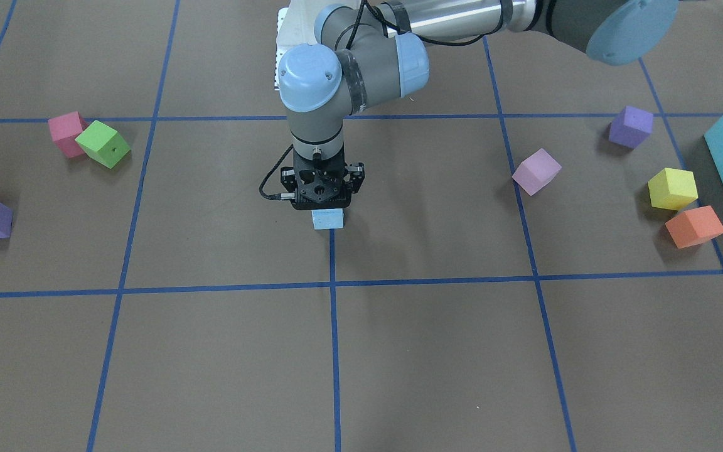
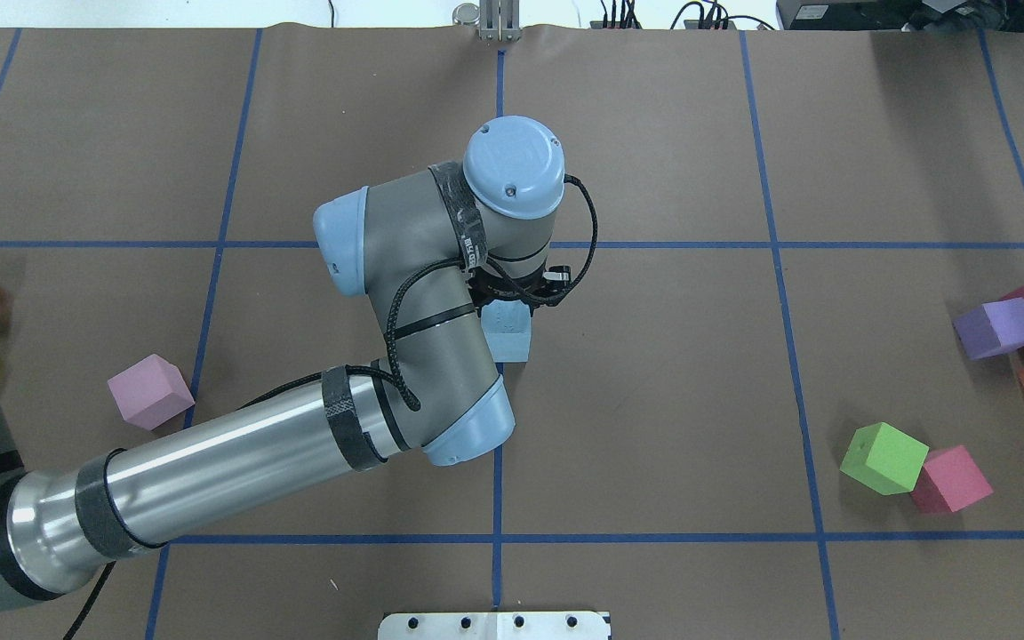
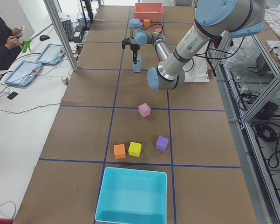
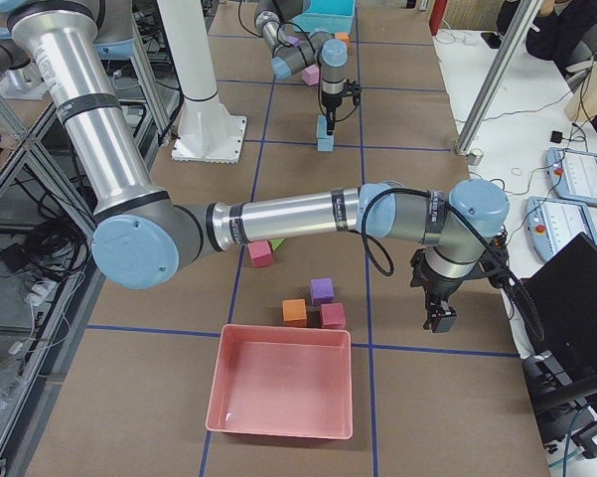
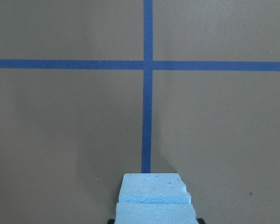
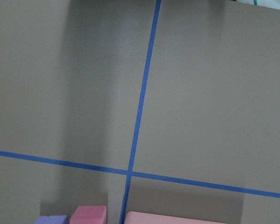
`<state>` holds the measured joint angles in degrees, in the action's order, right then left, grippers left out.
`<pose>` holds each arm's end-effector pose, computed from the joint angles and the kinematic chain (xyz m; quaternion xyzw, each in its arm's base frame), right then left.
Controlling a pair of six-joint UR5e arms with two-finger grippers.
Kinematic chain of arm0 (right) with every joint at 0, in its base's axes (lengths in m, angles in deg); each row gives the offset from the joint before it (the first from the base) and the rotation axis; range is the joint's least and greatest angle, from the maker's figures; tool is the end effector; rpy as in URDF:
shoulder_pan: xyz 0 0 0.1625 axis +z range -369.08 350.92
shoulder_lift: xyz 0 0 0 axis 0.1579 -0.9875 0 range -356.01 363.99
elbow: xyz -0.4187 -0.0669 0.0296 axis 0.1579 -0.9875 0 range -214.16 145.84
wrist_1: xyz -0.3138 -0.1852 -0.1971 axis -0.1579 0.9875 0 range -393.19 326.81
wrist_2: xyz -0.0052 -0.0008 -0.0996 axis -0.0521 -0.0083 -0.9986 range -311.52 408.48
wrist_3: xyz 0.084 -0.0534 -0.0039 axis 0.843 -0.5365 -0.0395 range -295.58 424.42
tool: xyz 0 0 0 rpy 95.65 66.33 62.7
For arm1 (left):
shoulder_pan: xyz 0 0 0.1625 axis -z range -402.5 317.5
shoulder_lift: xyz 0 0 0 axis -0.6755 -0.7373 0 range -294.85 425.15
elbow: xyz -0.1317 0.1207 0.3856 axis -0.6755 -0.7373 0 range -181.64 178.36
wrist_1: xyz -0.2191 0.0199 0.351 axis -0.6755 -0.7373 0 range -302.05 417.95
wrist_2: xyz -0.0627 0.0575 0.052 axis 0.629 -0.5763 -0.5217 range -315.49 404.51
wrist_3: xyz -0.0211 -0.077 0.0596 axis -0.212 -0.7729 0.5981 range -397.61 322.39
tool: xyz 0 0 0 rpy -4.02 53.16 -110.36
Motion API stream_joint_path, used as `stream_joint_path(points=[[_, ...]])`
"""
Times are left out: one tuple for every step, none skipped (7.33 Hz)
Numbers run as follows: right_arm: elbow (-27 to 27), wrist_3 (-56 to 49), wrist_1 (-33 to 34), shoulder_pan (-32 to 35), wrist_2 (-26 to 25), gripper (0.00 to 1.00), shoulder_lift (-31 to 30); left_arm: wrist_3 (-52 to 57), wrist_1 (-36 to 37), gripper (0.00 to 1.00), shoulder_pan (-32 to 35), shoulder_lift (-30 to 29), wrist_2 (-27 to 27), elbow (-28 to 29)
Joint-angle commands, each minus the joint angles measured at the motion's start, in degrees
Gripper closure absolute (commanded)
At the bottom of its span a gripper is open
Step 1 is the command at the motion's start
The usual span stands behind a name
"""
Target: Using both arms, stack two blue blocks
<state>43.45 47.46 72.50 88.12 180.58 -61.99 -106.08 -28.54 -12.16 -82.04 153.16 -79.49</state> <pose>0.1477 -0.6379 0.5525 0.0428 -0.3579 -0.0667 0.9304 0.6147 -0.4772 0.1200 0.0167 0.3807 -0.0136 0.9244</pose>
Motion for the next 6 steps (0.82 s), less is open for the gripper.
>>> stream_joint_path(points=[[0.0, 0.1, 0.0, 0.0, 0.0, 0.00, 0.1, 0.1, -1.9, 0.05, 0.0, 1.2, 0.0, 0.0], [0.0, 0.1, 0.0, 0.0, 0.0, 0.00, 0.1, 0.0, -1.9, 0.02, 0.1, 1.3, 0.0, -0.4], [0.0, 0.1, 0.0, 0.0, 0.0, 0.00, 0.3, 0.0, -1.8, 0.02, 0.1, 1.2, 0.1, -2.0], [0.0, 0.1, 0.0, 0.0, 0.0, 0.00, 0.4, 0.1, -1.2, 0.02, 0.4, 1.1, 0.2, -4.3], [0.0, 0.1, 0.0, 0.0, 0.0, 0.00, 0.4, 0.2, -0.7, 0.02, 1.8, 1.1, 0.5, -6.2], [0.0, 0.1, 0.0, 0.0, 0.0, 0.00, 0.3, 3.4, 3.9, 0.02, 4.0, 0.9, 0.8, -10.1]])
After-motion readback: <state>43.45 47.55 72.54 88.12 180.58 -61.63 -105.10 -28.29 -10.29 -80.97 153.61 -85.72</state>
